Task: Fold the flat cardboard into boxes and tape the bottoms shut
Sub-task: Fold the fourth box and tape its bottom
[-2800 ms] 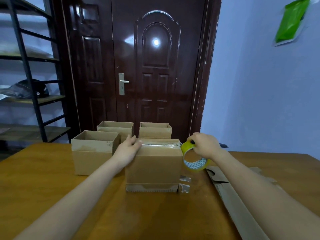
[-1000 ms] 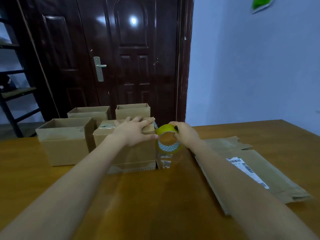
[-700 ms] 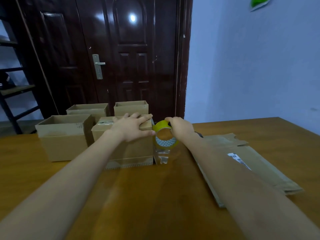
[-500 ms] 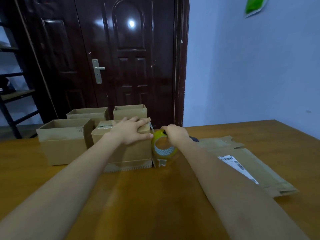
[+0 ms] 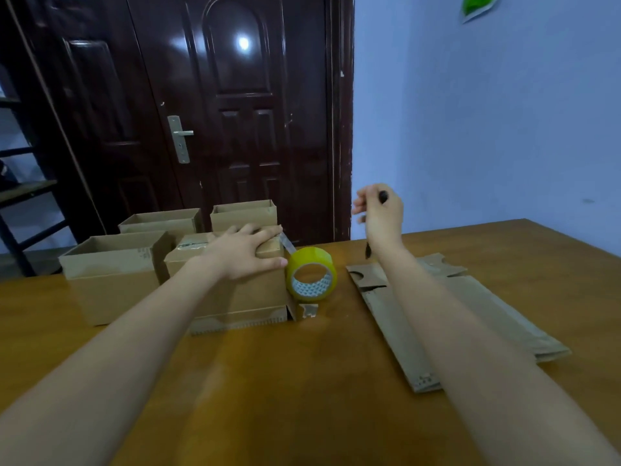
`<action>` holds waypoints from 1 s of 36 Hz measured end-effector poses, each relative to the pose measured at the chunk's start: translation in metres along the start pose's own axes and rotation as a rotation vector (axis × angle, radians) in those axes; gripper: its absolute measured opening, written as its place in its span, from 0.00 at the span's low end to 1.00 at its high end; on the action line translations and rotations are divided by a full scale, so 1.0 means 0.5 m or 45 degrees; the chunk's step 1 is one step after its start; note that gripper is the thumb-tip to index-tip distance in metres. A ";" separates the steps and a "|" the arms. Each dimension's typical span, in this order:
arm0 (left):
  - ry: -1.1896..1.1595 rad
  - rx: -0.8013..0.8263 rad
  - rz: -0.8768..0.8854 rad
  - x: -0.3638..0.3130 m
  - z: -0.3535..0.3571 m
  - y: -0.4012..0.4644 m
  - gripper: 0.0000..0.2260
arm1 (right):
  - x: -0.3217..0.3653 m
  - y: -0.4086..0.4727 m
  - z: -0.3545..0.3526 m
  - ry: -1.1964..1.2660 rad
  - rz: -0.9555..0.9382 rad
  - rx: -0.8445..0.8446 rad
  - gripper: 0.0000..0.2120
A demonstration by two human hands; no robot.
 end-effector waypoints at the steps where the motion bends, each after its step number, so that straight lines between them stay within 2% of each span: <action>1: 0.007 0.002 -0.007 -0.001 -0.001 -0.002 0.35 | 0.011 0.000 -0.001 0.092 -0.006 -0.053 0.14; 4: 0.024 0.011 -0.017 -0.002 -0.003 -0.005 0.35 | 0.017 -0.003 0.010 0.061 0.036 -0.125 0.15; 6: 0.031 0.010 -0.014 -0.004 -0.004 -0.006 0.34 | 0.000 -0.010 0.018 0.009 0.120 -0.151 0.19; 9: 0.030 0.037 0.005 -0.006 -0.006 -0.002 0.33 | -0.031 -0.025 0.043 0.122 0.280 -0.063 0.30; 11: 0.047 0.073 0.021 -0.009 -0.009 0.004 0.33 | -0.051 -0.038 0.060 0.229 0.370 0.011 0.32; 15: 0.087 0.139 0.012 -0.015 -0.016 0.015 0.33 | -0.086 -0.067 0.086 0.506 0.520 0.034 0.24; 17: 0.102 0.150 -0.003 -0.016 -0.013 0.019 0.33 | -0.103 -0.076 0.094 0.581 0.542 0.023 0.17; 22: 0.046 0.093 -0.029 -0.012 -0.005 0.019 0.30 | -0.127 -0.090 0.108 0.479 0.449 0.030 0.02; 30: -0.016 0.043 -0.032 -0.010 -0.001 0.019 0.30 | -0.117 -0.099 0.130 0.262 0.264 0.090 0.04; 36: -0.011 0.036 -0.039 -0.012 -0.004 0.018 0.30 | -0.121 -0.101 0.134 0.266 0.262 0.109 0.05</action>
Point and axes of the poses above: each hand's wrist, its own y-axis towards the middle knuckle, its own z-axis out of the palm, x = y × z, the point moved 7 cm from there along y, towards the middle knuckle, and after that the axes turned 8 degrees about x, right-handed, at the moved point
